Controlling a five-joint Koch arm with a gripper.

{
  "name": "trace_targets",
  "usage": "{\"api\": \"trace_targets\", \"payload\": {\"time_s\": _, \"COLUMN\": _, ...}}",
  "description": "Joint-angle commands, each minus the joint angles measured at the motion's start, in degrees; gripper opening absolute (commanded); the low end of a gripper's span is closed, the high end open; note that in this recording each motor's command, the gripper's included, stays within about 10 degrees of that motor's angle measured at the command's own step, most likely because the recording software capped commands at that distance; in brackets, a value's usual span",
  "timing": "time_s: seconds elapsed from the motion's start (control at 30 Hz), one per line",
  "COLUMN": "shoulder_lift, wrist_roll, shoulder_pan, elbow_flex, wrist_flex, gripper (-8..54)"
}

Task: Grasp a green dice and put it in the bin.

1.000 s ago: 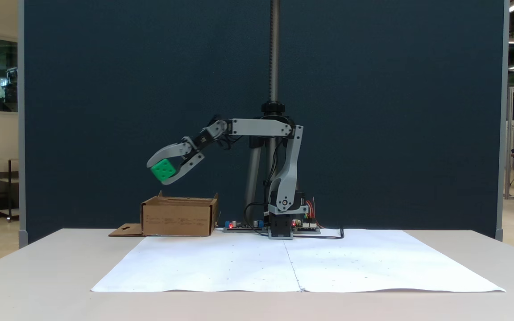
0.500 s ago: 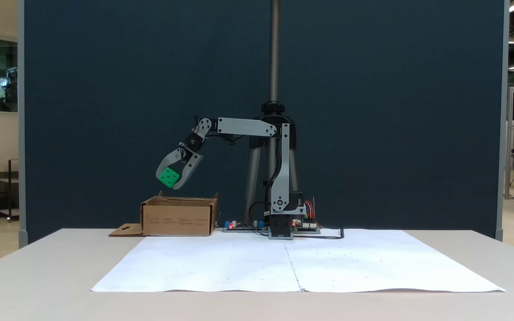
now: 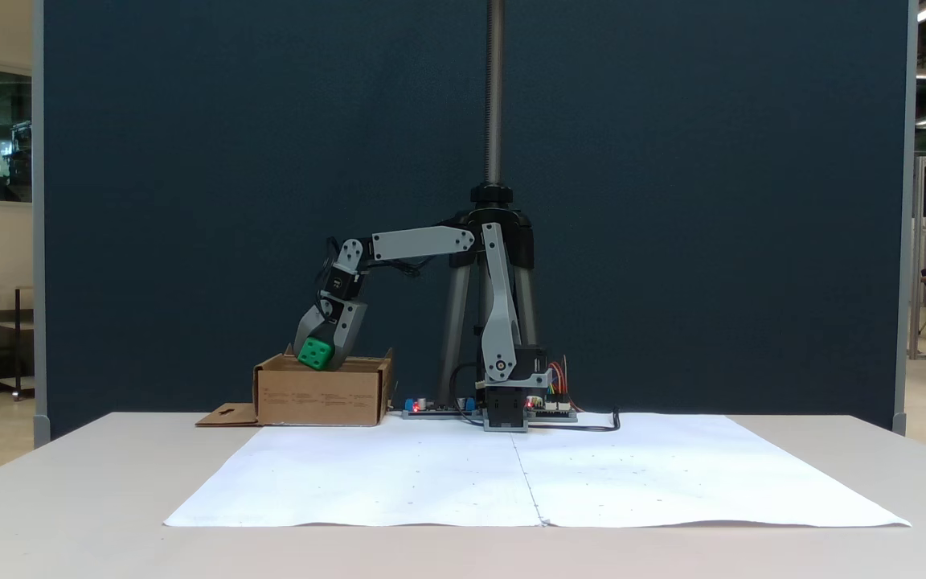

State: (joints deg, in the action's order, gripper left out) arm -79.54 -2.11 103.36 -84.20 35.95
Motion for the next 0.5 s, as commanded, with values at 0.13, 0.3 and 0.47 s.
{"api": "trace_targets", "payload": {"time_s": 0.13, "shoulder_lift": -0.8, "wrist_roll": -0.6, "shoulder_pan": 0.5, "elbow_flex": 4.0, "wrist_flex": -0.7, "gripper": 45.1}}
{"api": "trace_targets", "payload": {"time_s": 0.3, "shoulder_lift": -4.3, "wrist_roll": -0.5, "shoulder_pan": -2.0, "elbow_flex": 4.0, "wrist_flex": -2.9, "gripper": 44.8}}
{"api": "trace_targets", "payload": {"time_s": 0.47, "shoulder_lift": -12.1, "wrist_roll": 4.5, "shoulder_pan": -9.0, "elbow_flex": 4.4, "wrist_flex": -12.7, "gripper": 43.7}}
